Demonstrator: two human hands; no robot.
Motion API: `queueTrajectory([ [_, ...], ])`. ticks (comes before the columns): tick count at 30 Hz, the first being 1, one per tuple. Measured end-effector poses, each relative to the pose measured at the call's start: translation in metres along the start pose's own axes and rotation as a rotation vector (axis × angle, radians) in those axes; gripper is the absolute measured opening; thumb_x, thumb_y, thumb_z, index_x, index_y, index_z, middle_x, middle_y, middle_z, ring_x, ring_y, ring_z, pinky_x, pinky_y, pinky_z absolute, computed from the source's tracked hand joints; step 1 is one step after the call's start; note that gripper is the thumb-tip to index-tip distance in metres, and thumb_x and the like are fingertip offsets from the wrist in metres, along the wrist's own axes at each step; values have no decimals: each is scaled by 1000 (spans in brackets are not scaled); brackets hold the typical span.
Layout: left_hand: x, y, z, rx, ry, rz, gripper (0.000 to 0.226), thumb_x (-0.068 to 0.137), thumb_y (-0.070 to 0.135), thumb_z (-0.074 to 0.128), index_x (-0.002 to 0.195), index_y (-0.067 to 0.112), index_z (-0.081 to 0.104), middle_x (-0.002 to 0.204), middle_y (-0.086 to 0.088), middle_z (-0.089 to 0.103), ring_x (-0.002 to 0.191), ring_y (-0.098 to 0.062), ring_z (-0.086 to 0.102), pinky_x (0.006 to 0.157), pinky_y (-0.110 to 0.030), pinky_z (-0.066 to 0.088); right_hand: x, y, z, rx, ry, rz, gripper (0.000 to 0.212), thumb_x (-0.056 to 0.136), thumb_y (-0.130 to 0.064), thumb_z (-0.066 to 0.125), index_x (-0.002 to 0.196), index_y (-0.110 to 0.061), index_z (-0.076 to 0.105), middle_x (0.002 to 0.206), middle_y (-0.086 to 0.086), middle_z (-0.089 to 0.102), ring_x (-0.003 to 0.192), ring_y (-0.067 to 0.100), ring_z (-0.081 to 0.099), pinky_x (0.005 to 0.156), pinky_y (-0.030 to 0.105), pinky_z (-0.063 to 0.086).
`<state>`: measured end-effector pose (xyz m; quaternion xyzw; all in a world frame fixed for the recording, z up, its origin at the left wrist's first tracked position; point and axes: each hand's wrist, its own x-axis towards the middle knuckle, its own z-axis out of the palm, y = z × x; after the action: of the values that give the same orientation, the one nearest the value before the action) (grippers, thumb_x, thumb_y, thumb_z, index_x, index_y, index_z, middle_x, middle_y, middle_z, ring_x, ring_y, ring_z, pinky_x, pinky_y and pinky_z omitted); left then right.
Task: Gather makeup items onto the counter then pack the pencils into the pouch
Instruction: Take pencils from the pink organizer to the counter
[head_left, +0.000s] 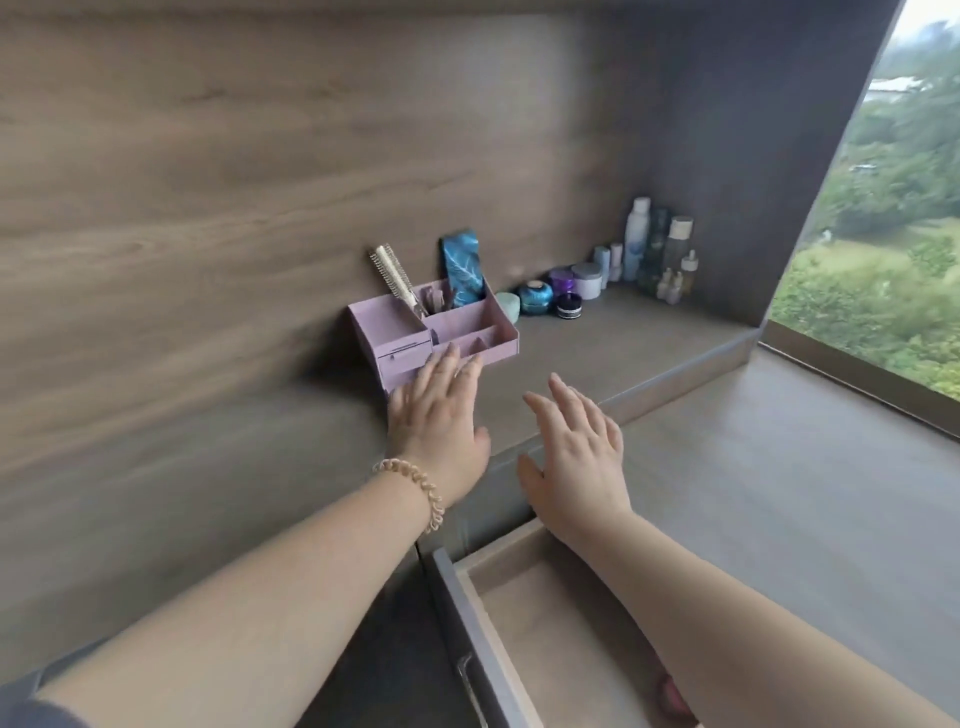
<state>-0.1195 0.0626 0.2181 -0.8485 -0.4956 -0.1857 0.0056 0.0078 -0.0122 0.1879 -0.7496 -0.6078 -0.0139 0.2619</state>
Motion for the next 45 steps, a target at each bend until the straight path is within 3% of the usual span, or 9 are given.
queueTrajectory([
  [6, 53, -51, 13, 1, 37, -85, 73, 83, 30, 56, 147, 29, 21, 160, 3, 13, 146, -17, 11, 112, -43, 18, 77, -9, 24, -29, -6, -59, 60, 83, -27, 55, 140, -27, 35, 156, -1, 24, 142, 19, 18, 113, 38, 14],
  [13, 119, -81, 44, 164, 96, -130, 71, 84, 26, 52, 147, 26, 19, 160, 1, 11, 147, -17, 3, 111, -41, 16, 166, 17, 65, -35, -1, -196, 57, 84, -32, 57, 138, -22, 41, 148, -2, 39, 137, 21, 30, 108, 40, 21],
  [23, 220, -106, 112, 203, 102, -264, 75, 87, 44, 46, 150, 28, 7, 161, 3, 1, 147, -16, -6, 115, -42, 7, 307, 43, 146, -69, -80, -305, 61, 88, -36, 51, 143, -21, 29, 143, 2, 43, 130, 27, 37, 104, 41, 24],
  [27, 231, -122, 134, 267, 48, -271, 78, 89, 55, 37, 151, 26, -1, 161, 3, -3, 147, -15, -9, 117, -41, 7, 344, 36, 171, 13, -133, -211, 59, 90, -37, 49, 143, -21, 27, 140, 5, 45, 130, 28, 37, 101, 43, 29],
  [34, 232, -126, 145, 294, 119, -266, 77, 90, 54, 35, 151, 23, -2, 161, 3, 2, 147, -14, -6, 118, -39, 12, 392, 24, 197, 176, -140, -124, 38, 96, -32, 37, 125, -12, 49, 124, 16, 56, 115, 36, 49, 90, 42, 40],
  [39, 232, -127, 145, 268, 125, -257, 77, 90, 55, 34, 150, 24, -2, 161, 4, 3, 147, -14, -6, 117, -39, 12, 408, 14, 214, 272, -150, 11, 33, 94, -39, 46, 105, -13, 61, 98, 12, 67, 82, 30, 54, 68, 30, 39],
  [45, 232, -129, 145, 262, 123, -253, 77, 90, 55, 35, 150, 23, -2, 161, 2, 5, 148, -16, -6, 117, -38, 13, 411, 7, 216, 424, -103, -3, 9, 86, -26, 60, 90, -19, 56, 83, -1, 60, 79, 24, 54, 66, 28, 36],
])
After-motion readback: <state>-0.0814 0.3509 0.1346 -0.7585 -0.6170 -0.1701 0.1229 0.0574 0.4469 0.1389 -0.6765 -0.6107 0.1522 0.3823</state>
